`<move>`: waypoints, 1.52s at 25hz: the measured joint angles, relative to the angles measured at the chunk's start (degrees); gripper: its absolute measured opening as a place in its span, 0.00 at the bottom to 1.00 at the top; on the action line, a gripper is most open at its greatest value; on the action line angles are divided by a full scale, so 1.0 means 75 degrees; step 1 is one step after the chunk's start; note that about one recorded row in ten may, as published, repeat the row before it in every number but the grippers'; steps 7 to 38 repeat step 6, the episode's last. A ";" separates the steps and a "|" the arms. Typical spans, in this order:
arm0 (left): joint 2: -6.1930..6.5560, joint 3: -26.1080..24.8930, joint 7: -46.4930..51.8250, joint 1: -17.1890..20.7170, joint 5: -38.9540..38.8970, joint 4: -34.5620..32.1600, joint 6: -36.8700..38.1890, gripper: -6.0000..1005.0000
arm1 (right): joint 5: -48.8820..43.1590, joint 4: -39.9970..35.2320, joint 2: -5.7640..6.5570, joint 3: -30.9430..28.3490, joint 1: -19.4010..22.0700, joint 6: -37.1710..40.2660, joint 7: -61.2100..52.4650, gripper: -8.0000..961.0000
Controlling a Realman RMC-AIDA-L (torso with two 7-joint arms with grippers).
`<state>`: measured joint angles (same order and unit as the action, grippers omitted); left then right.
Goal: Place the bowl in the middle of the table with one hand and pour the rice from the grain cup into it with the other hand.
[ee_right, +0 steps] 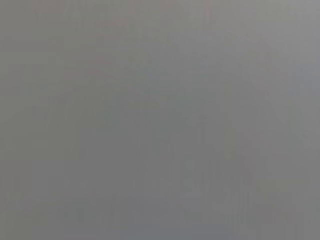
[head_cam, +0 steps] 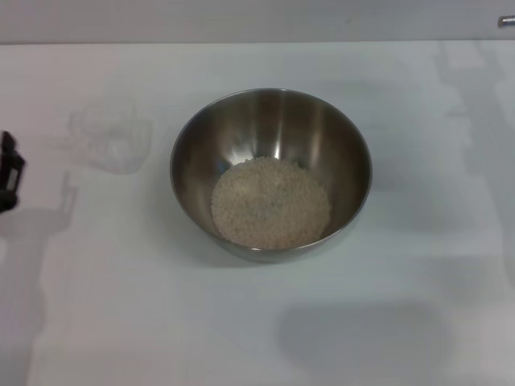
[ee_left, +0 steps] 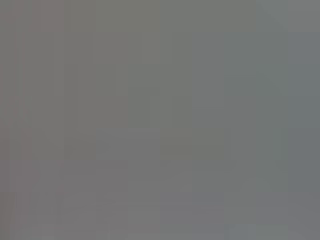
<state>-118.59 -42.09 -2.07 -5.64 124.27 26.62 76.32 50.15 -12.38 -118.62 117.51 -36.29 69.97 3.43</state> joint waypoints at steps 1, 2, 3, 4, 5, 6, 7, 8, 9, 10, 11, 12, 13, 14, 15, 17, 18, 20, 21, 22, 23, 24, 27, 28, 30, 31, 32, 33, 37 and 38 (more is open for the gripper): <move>-0.0001 0.0003 0.0309 -0.0044 0.0016 -0.0166 0.0302 0.73 | -0.0004 -0.0020 -0.0020 0.0000 0.0049 -0.0001 -0.0021 0.63; -0.0007 0.0007 0.0719 -0.0190 0.0022 -0.0454 0.0711 0.73 | -0.0021 -0.0051 -0.0044 0.0013 0.0115 0.0004 -0.0047 0.63; -0.0007 0.0007 0.0719 -0.0190 0.0022 -0.0454 0.0711 0.73 | -0.0028 -0.0089 -0.0061 0.0044 0.0185 0.0019 -0.0091 0.63; -0.0012 0.0007 0.0842 -0.0259 0.0024 -0.0551 0.0837 0.73 | -0.0032 -0.0113 -0.0078 0.0083 0.0247 0.0037 -0.0148 0.63; -0.0013 0.0003 0.0920 -0.0371 0.0025 -0.0646 0.0929 0.73 | -0.0043 -0.0128 -0.0090 0.0184 0.0305 0.0053 -0.0236 0.63; -0.0013 0.0003 0.0920 -0.0371 0.0025 -0.0646 0.0929 0.73 | -0.0069 -0.0134 -0.0101 0.0293 0.0358 0.0060 -0.0323 0.63; -0.0013 0.0003 0.0920 -0.0371 0.0025 -0.0646 0.0929 0.73 | -0.0069 -0.0134 -0.0101 0.0293 0.0358 0.0060 -0.0323 0.63; -0.0013 0.0003 0.0920 -0.0371 0.0025 -0.0646 0.0929 0.73 | -0.0069 -0.0134 -0.0101 0.0293 0.0358 0.0060 -0.0323 0.63; -0.0013 0.0003 0.0920 -0.0371 0.0025 -0.0646 0.0929 0.73 | -0.0069 -0.0134 -0.0101 0.0293 0.0358 0.0060 -0.0323 0.63; -0.0013 0.0003 0.0920 -0.0371 0.0025 -0.0646 0.0929 0.73 | -0.0069 -0.0134 -0.0101 0.0293 0.0358 0.0060 -0.0323 0.63; -0.0013 0.0003 0.0920 -0.0371 0.0025 -0.0646 0.0929 0.73 | -0.0069 -0.0134 -0.0101 0.0293 0.0358 0.0060 -0.0323 0.63; -0.0013 0.0003 0.0920 -0.0371 0.0025 -0.0646 0.0929 0.73 | -0.0069 -0.0134 -0.0101 0.0293 0.0358 0.0060 -0.0323 0.63; -0.0013 0.0003 0.0920 -0.0371 0.0025 -0.0646 0.0929 0.73 | -0.0069 -0.0134 -0.0101 0.0293 0.0358 0.0060 -0.0323 0.63; -0.0013 0.0003 0.0920 -0.0371 0.0025 -0.0646 0.0929 0.73 | -0.0069 -0.0134 -0.0101 0.0293 0.0358 0.0060 -0.0323 0.63; -0.0013 0.0003 0.0920 -0.0371 0.0025 -0.0646 0.0929 0.73 | -0.0069 -0.0134 -0.0101 0.0293 0.0358 0.0060 -0.0323 0.63; -0.0013 0.0003 0.0920 -0.0371 0.0025 -0.0646 0.0929 0.73 | -0.0069 -0.0134 -0.0101 0.0293 0.0358 0.0060 -0.0323 0.63; -0.0013 0.0003 0.0920 -0.0371 0.0025 -0.0646 0.0929 0.73 | -0.0069 -0.0134 -0.0101 0.0293 0.0358 0.0060 -0.0323 0.63; -0.0013 0.0003 0.0920 -0.0371 0.0025 -0.0646 0.0929 0.73 | -0.0069 -0.0134 -0.0101 0.0293 0.0358 0.0060 -0.0323 0.63; -0.0013 0.0003 0.0920 -0.0371 0.0025 -0.0646 0.0929 0.73 | -0.0069 -0.0134 -0.0101 0.0293 0.0358 0.0060 -0.0323 0.63; -0.0013 0.0003 0.0920 -0.0371 0.0025 -0.0646 0.0929 0.73 | -0.0069 -0.0134 -0.0101 0.0293 0.0358 0.0060 -0.0323 0.63; -0.0013 0.0003 0.0920 -0.0371 0.0025 -0.0646 0.0929 0.73 | -0.0069 -0.0134 -0.0101 0.0293 0.0358 0.0060 -0.0323 0.63; -0.0013 0.0003 0.0920 -0.0371 0.0025 -0.0646 0.0929 0.73 | -0.0069 -0.0134 -0.0101 0.0293 0.0358 0.0060 -0.0323 0.63; -0.0013 0.0003 0.0920 -0.0371 0.0025 -0.0646 0.0929 0.73 | -0.0069 -0.0134 -0.0101 0.0293 0.0358 0.0060 -0.0323 0.63; -0.0013 0.0003 0.0920 -0.0371 0.0025 -0.0646 0.0929 0.73 | -0.0069 -0.0134 -0.0101 0.0293 0.0358 0.0060 -0.0323 0.63; -0.0013 0.0003 0.0920 -0.0371 0.0025 -0.0646 0.0929 0.73 | -0.0069 -0.0134 -0.0101 0.0293 0.0358 0.0060 -0.0323 0.63; -0.0013 0.0003 0.0920 -0.0371 0.0025 -0.0646 0.0929 0.73 | -0.0069 -0.0134 -0.0101 0.0293 0.0358 0.0060 -0.0323 0.63; -0.0013 0.0003 0.0920 -0.0371 0.0025 -0.0646 0.0929 0.73 | -0.0069 -0.0134 -0.0101 0.0293 0.0358 0.0060 -0.0323 0.63; -0.0013 0.0003 0.0920 -0.0371 0.0025 -0.0646 0.0929 0.73 | -0.0069 -0.0134 -0.0101 0.0293 0.0358 0.0060 -0.0323 0.63; -0.0013 0.0003 0.0920 -0.0371 0.0025 -0.0646 0.0929 0.73 | -0.0069 -0.0134 -0.0101 0.0293 0.0358 0.0060 -0.0323 0.63; -0.0013 0.0003 0.0920 -0.0371 0.0025 -0.0646 0.0929 0.73 | -0.0069 -0.0134 -0.0101 0.0293 0.0358 0.0060 -0.0323 0.63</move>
